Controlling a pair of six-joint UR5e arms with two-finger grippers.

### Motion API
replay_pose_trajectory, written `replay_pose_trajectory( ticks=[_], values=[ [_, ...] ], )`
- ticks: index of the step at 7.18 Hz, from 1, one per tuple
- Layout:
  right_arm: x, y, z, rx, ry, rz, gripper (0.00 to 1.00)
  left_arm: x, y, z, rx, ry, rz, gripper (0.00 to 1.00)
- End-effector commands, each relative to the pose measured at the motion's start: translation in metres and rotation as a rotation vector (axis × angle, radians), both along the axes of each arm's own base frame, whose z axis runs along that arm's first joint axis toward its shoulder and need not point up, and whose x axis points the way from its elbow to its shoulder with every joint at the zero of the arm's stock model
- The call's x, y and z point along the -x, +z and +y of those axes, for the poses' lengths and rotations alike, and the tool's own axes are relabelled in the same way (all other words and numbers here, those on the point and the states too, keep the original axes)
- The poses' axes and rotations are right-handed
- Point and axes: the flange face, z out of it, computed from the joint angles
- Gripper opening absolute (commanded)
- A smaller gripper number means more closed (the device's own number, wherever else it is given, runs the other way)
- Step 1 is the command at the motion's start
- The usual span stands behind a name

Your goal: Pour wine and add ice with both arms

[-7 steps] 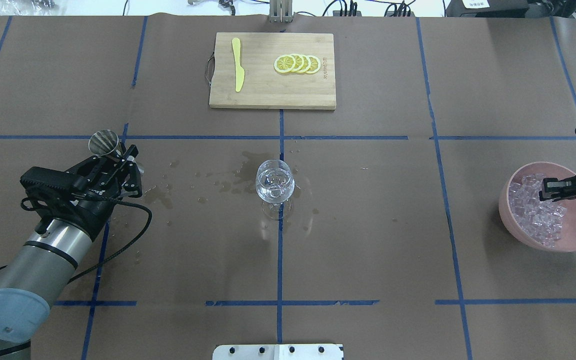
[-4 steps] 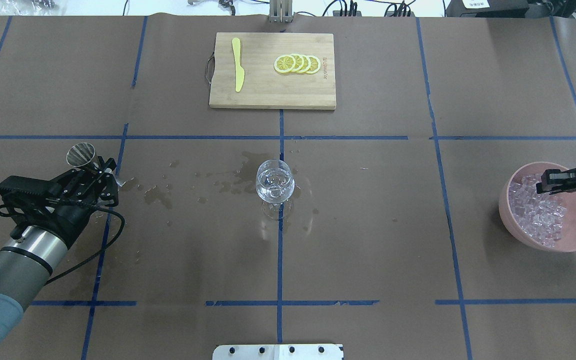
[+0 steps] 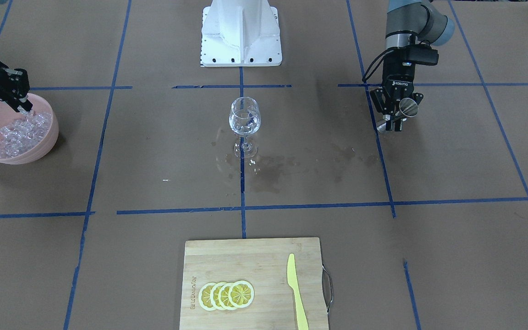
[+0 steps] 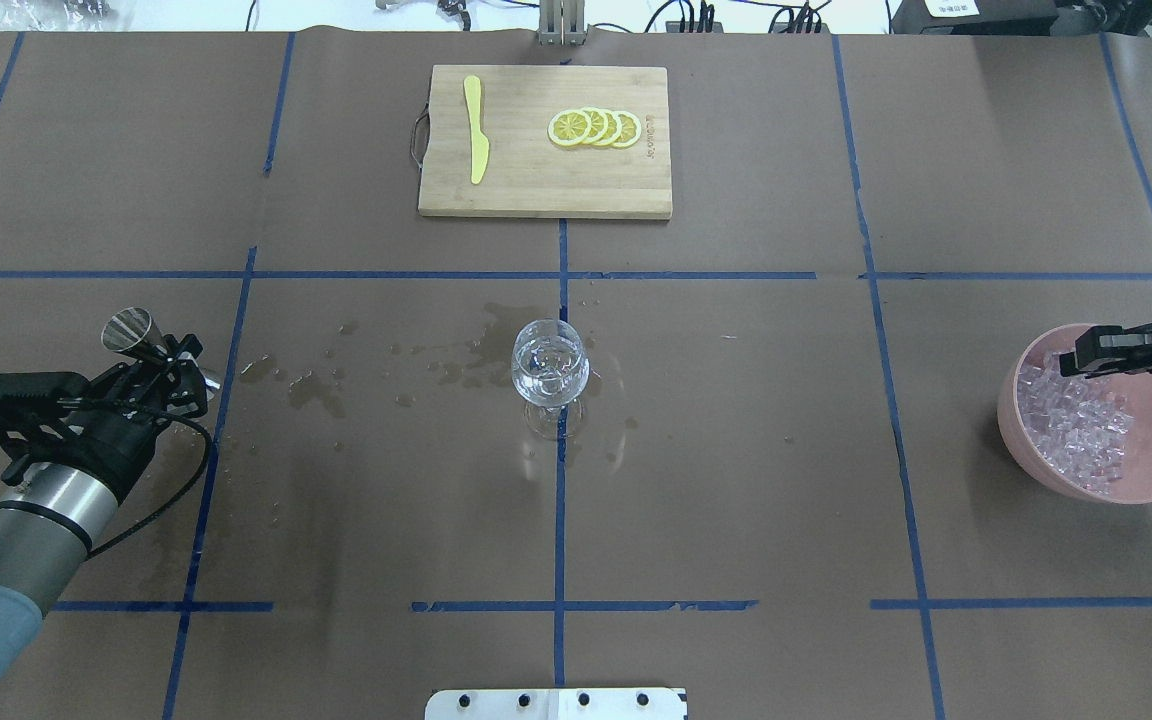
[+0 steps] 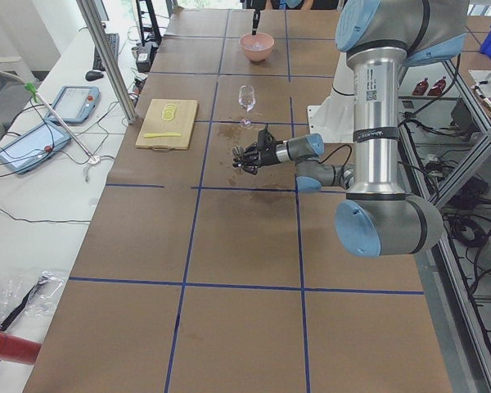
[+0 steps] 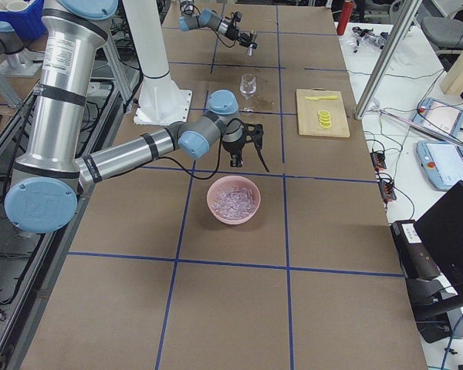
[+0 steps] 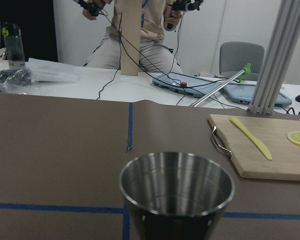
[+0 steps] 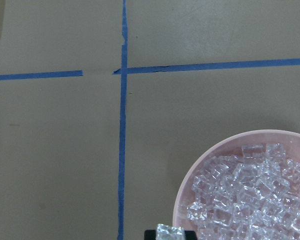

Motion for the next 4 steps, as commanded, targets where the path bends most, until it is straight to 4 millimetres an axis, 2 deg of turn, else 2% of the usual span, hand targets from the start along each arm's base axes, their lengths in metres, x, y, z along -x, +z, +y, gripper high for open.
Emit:
replay_pose_trajectory(
  ticks=[1, 2, 3, 4],
  values=[
    [0.003, -0.023, -0.005, -0.035, 0.005, -0.036, 0.0, -0.003, 0.016, -0.002, 0.044, -0.052, 0.056, 0.0],
    [0.005, -0.031, -0.007, -0.047, 0.005, -0.046, 0.0, 0.001, 0.03, -0.006, 0.005, -0.143, 0.002, 0.0],
    [0.006, -0.04, -0.007, -0.055, -0.007, -0.069, 0.0, 0.004, 0.032, -0.007, -0.016, -0.183, -0.015, 0.0],
    [0.007, -0.051, -0.006, -0.05, -0.015, -0.099, 0.0, 0.0, 0.046, -0.007, -0.016, -0.188, -0.052, 0.0]
  ],
)
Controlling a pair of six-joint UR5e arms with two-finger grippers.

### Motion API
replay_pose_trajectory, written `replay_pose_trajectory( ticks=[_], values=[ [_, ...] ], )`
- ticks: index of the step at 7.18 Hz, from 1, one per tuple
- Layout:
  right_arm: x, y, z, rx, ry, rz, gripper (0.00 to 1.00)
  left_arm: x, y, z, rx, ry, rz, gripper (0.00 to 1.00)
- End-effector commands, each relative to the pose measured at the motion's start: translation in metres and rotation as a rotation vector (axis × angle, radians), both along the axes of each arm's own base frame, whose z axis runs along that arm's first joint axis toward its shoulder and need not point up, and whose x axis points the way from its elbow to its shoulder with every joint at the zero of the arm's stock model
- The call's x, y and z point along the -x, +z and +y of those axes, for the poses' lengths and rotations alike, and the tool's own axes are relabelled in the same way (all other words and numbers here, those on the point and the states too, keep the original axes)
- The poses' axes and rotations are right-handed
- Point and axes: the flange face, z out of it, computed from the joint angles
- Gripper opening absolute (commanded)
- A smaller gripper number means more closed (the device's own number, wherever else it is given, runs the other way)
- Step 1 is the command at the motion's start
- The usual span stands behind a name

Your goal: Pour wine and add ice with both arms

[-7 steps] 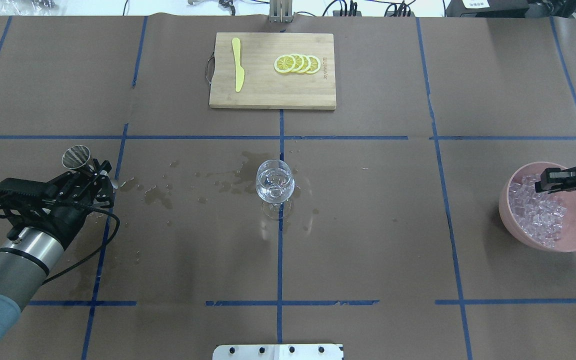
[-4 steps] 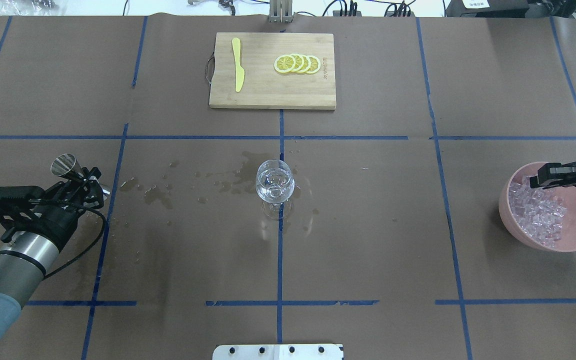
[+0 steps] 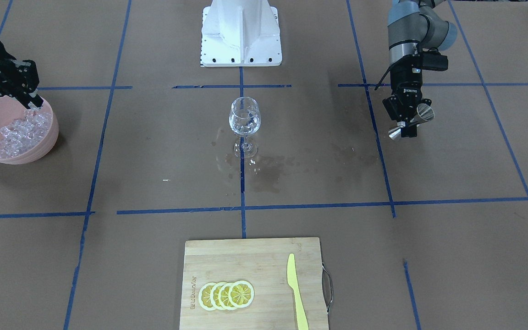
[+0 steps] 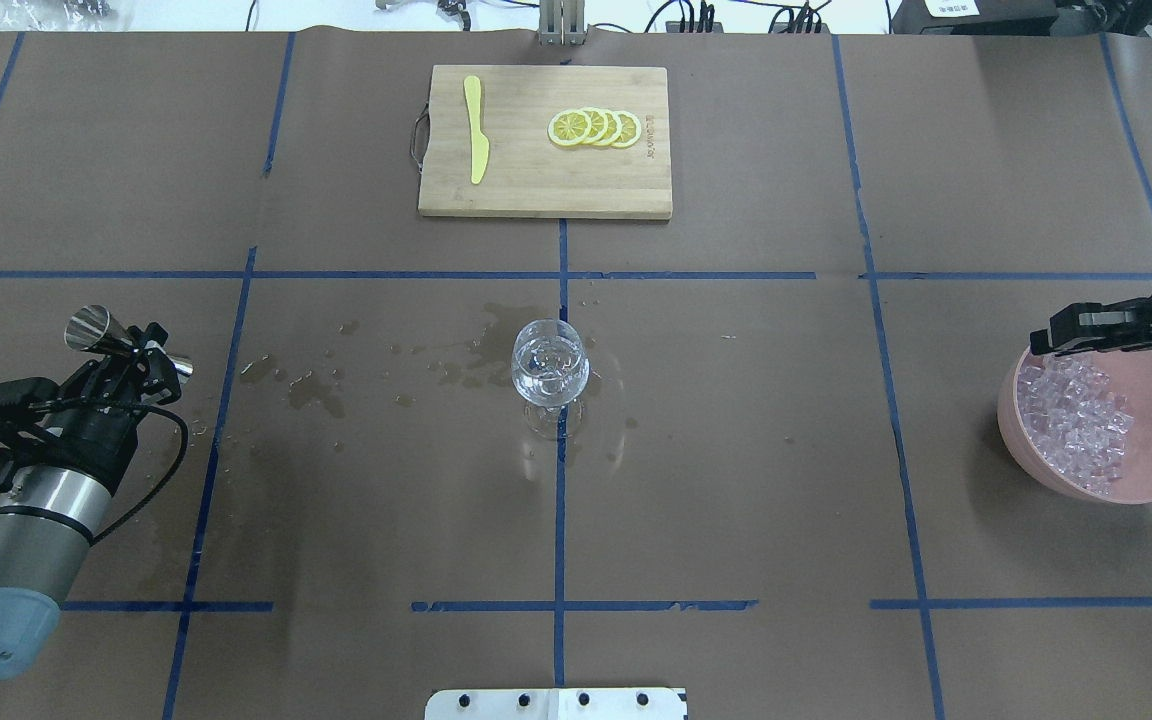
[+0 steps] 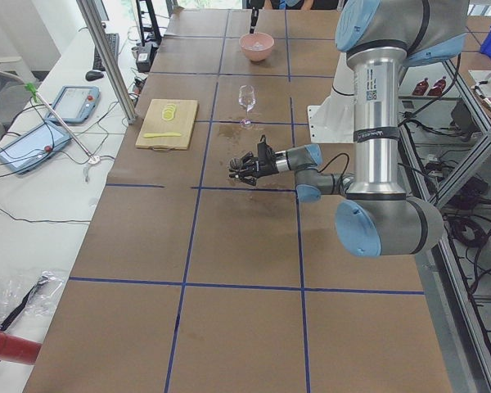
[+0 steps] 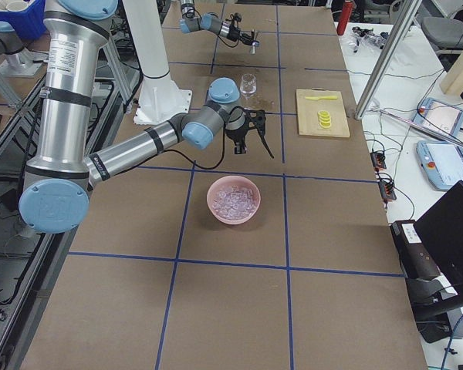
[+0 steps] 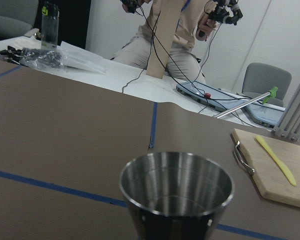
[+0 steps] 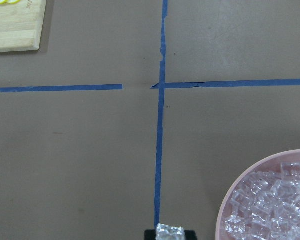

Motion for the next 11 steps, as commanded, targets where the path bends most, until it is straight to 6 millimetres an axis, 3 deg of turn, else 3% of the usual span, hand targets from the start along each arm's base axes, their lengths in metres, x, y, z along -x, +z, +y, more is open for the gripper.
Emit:
replay_pose_trajectory(
  ticks=[1, 5, 9, 11],
  values=[
    [0.003, -0.018, -0.001, 0.024, 0.01, -0.051, 0.0, -0.008, 0.026, 0.001, -0.001, -0.019, -0.074, 0.0],
    [0.012, -0.063, -0.014, 0.049, 0.064, -0.14, 0.0, -0.029, 0.028, 0.023, 0.002, 0.043, -0.116, 0.0],
    [0.016, -0.084, -0.019, 0.059, 0.078, -0.183, 0.0, -0.038, 0.054, 0.031, 0.011, 0.065, -0.167, 0.0],
    [0.017, -0.09, -0.02, 0.049, 0.078, -0.193, 0.0, -0.04, 0.054, 0.032, 0.011, 0.067, -0.173, 0.0]
  ],
)
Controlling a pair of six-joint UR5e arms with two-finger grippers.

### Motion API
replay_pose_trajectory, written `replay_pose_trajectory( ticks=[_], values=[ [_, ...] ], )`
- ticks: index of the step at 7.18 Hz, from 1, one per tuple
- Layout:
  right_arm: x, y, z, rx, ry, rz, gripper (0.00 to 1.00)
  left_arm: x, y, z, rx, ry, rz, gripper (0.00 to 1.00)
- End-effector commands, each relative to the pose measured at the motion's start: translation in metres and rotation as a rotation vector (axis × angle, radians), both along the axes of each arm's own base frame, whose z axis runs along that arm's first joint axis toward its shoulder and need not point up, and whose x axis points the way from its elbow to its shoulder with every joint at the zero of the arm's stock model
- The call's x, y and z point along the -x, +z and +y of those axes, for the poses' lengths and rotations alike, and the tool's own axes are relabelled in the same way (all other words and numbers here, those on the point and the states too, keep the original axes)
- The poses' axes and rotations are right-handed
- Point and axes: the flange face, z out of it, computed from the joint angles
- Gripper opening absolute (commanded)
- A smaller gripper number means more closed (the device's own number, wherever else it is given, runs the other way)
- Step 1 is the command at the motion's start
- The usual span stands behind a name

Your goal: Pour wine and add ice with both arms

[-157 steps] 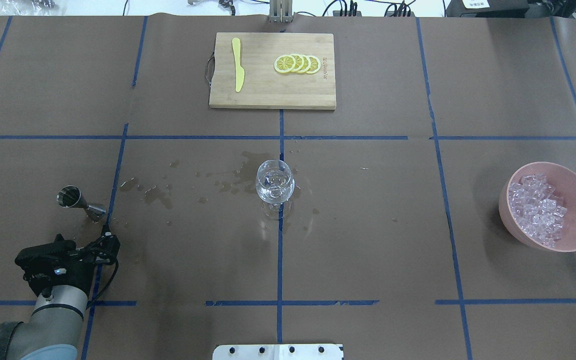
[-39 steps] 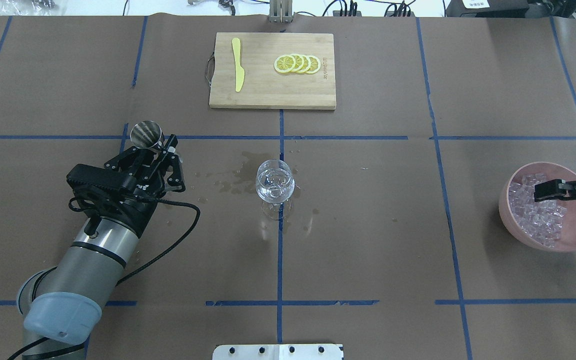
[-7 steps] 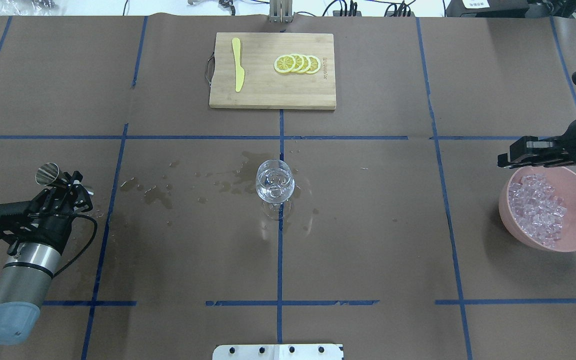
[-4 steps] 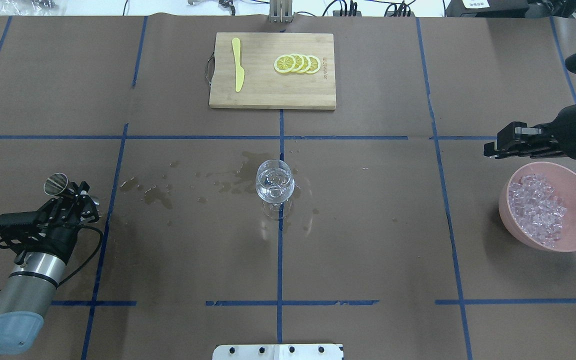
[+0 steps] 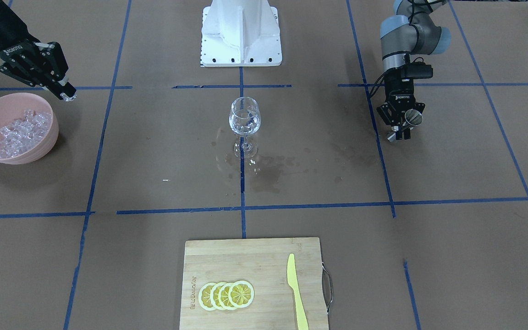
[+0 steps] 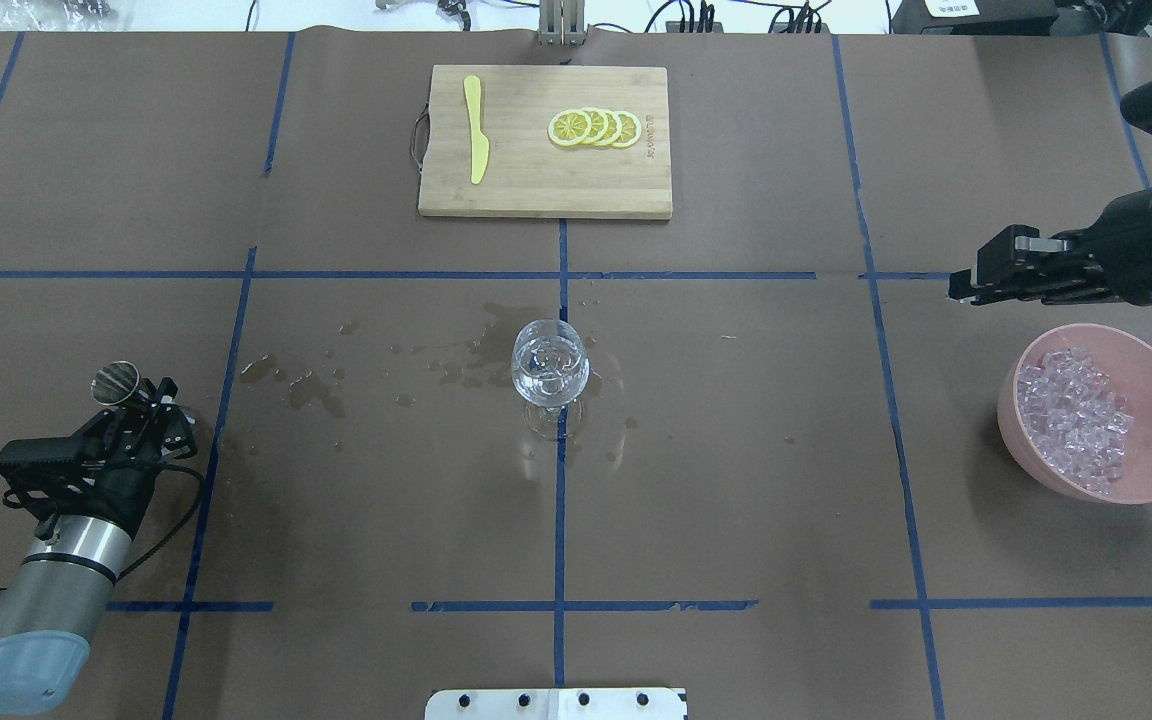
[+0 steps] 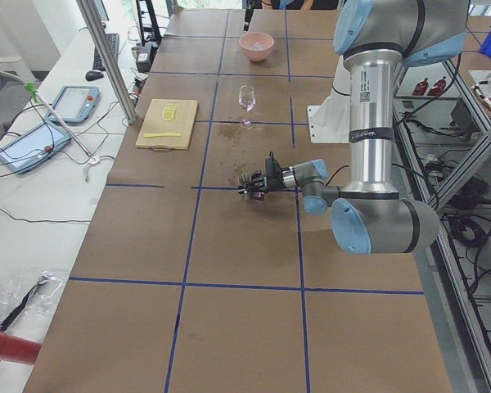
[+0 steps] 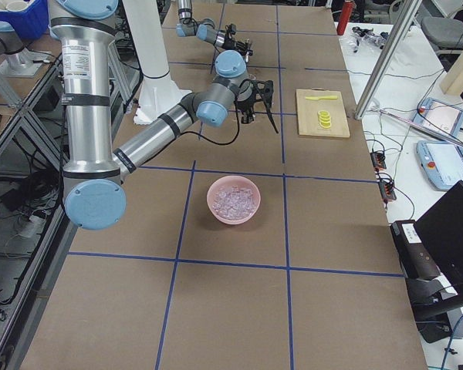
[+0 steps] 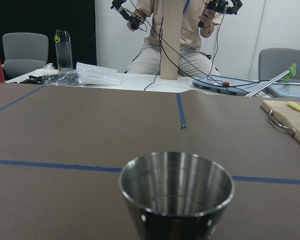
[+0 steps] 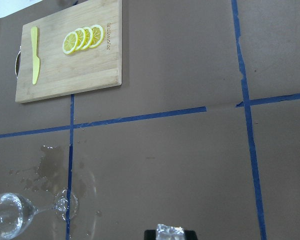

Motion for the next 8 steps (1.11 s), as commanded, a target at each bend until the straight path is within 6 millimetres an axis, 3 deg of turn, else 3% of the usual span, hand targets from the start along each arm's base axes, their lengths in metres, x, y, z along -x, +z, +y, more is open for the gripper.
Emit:
replay_pose_trajectory(
  ticks=[1, 2, 3, 5, 7, 8],
  values=[
    [0.001, -0.004, -0.001, -0.003, 0.002, -0.005, 0.0, -0.004, 0.001, 0.002, 0.003, 0.007, -0.025, 0.0],
    [0.001, -0.004, -0.001, -0.004, 0.002, -0.006, 0.0, -0.005, -0.001, 0.003, 0.002, 0.009, -0.025, 0.08],
    [0.001, -0.005, -0.001, -0.007, 0.002, -0.008, 0.0, -0.005, -0.001, 0.003, 0.002, 0.009, -0.028, 0.25],
    [0.003, -0.01, -0.003, -0.016, 0.002, -0.014, 0.0, -0.004, -0.002, 0.003, 0.0, 0.011, -0.031, 0.4],
    [0.004, -0.021, -0.005, -0.005, 0.013, -0.036, 0.0, -0.004, -0.005, 0.003, 0.0, 0.012, -0.026, 0.46],
    [0.004, -0.022, -0.005, -0.005, 0.014, -0.038, 0.0, -0.004, -0.005, 0.003, 0.0, 0.011, -0.026, 0.57]
  ],
)
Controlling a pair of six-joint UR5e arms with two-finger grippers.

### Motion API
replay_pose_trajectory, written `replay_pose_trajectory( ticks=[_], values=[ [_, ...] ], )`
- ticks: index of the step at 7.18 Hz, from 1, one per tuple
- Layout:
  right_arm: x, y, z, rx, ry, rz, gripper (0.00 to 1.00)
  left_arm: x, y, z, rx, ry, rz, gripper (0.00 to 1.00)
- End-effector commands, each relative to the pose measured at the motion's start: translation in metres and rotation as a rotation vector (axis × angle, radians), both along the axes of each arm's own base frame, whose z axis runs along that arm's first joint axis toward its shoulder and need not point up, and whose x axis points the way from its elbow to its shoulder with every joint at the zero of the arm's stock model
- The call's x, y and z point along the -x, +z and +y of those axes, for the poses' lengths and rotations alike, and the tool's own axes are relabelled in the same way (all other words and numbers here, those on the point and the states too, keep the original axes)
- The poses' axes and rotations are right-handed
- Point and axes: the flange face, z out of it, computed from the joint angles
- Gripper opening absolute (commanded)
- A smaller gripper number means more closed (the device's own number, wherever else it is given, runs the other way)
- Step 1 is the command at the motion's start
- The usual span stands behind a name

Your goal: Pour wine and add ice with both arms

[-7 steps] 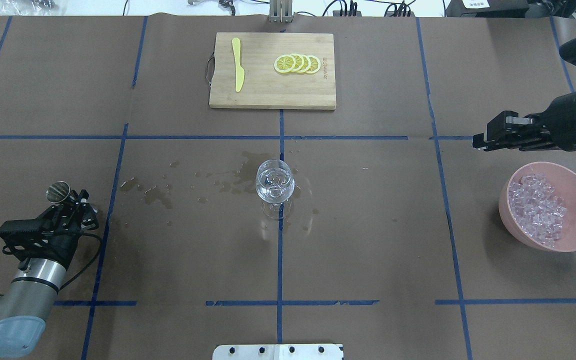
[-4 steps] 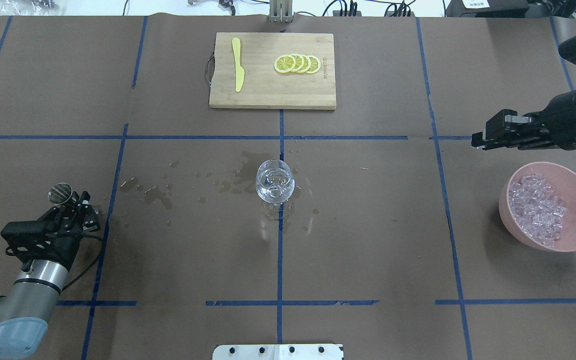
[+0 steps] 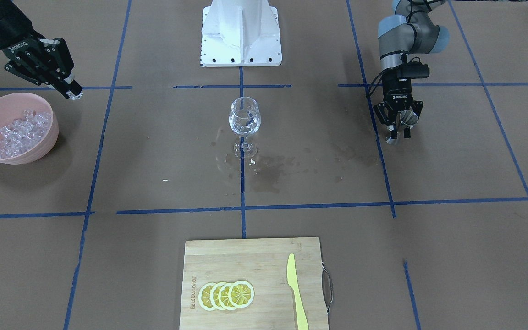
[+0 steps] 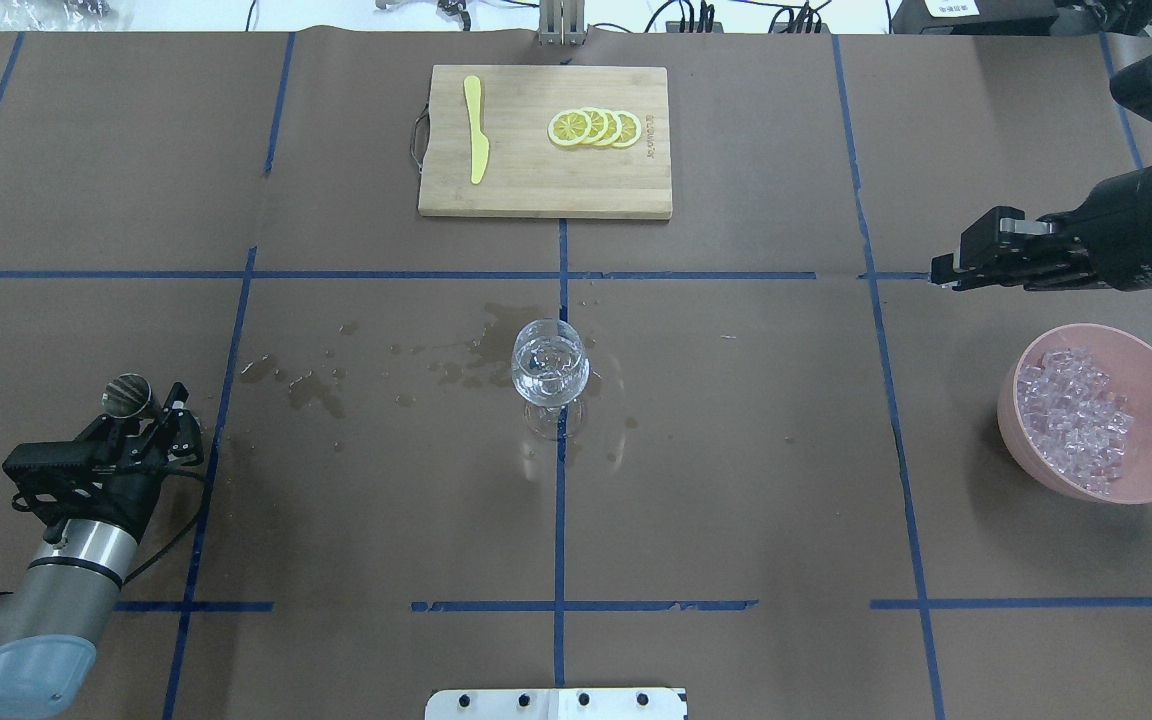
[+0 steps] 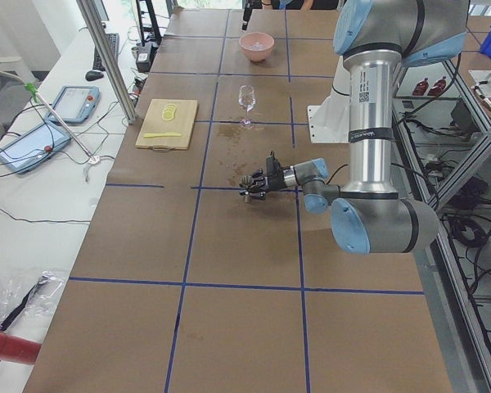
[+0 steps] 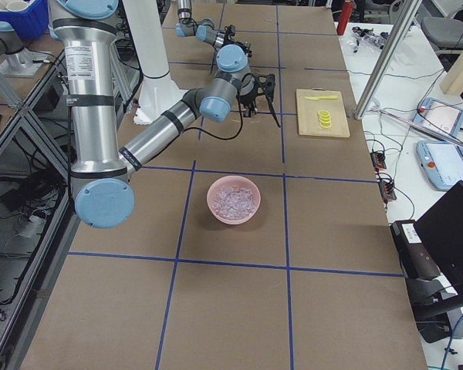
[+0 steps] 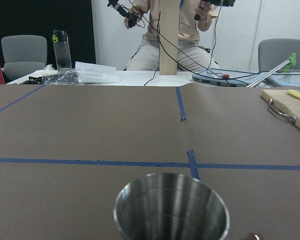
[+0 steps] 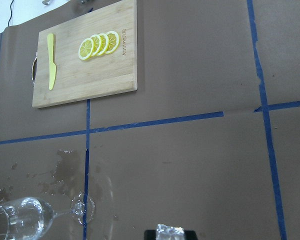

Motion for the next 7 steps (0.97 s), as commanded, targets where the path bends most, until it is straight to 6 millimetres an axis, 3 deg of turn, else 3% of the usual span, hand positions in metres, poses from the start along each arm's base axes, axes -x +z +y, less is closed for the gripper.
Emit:
replay_pose_trajectory(
  ticks=[1, 2, 4, 5, 7],
  values=[
    [0.001, -0.004, -0.001, 0.001, 0.001, -0.006, 0.0, 0.002, -0.004, -0.001, -0.007, 0.005, -0.016, 1.0],
    [0.003, -0.005, 0.0, 0.011, 0.004, -0.01, 0.0, 0.008, -0.018, -0.001, -0.018, 0.013, -0.02, 1.0],
    [0.004, -0.011, -0.003, 0.003, 0.009, -0.019, 0.0, 0.012, -0.015, 0.0, -0.011, 0.047, -0.059, 1.0],
    [0.004, -0.012, -0.002, 0.002, 0.009, -0.02, 0.0, 0.021, 0.0, 0.002, 0.0, 0.056, -0.09, 1.0],
    [0.004, -0.014, -0.003, -0.002, 0.009, -0.023, 0.0, 0.024, 0.008, 0.004, 0.026, 0.094, -0.113, 1.0]
  ],
)
